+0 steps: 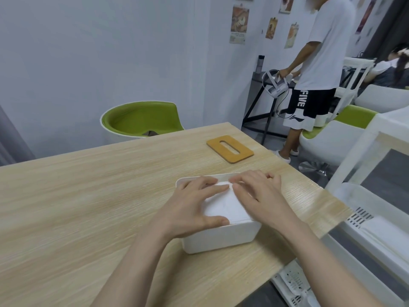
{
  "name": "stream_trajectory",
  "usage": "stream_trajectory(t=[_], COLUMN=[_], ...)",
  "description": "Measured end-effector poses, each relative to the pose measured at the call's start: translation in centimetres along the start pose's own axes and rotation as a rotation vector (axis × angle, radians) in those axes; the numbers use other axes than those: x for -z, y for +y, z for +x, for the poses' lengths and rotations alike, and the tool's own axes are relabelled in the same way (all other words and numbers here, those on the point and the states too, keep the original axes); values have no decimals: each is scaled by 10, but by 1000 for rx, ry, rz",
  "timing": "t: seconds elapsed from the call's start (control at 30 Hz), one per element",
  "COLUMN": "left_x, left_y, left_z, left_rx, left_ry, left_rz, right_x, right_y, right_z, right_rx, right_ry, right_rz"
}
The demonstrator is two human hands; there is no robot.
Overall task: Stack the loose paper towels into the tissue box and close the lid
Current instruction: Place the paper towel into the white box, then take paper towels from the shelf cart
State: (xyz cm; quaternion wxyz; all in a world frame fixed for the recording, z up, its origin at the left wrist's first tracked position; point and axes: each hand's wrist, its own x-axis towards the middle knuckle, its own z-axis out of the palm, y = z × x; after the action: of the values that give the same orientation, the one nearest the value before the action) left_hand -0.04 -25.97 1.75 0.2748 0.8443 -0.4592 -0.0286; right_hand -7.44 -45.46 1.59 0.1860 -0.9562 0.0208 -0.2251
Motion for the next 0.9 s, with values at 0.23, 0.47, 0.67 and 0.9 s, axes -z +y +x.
stream_trajectory(t=[0.23, 0.47, 0.67, 0.9], left_x=[-10, -19, -21, -38], left_y=[9, 9, 15, 69], left_z=[-31, -35, -30, 0], left_rx=[-72, 60, 121, -27], left_ry=[304, 208, 225, 380], left_rz=[210, 173, 161, 25], right_x=[7, -5, -3, 29], right_y=[-6, -6, -7, 13], right_z=[-27, -32, -34, -59], right_rx=[76, 34, 16, -98], right_ry=[58, 6, -20, 216], right_rz=[99, 70, 104, 135])
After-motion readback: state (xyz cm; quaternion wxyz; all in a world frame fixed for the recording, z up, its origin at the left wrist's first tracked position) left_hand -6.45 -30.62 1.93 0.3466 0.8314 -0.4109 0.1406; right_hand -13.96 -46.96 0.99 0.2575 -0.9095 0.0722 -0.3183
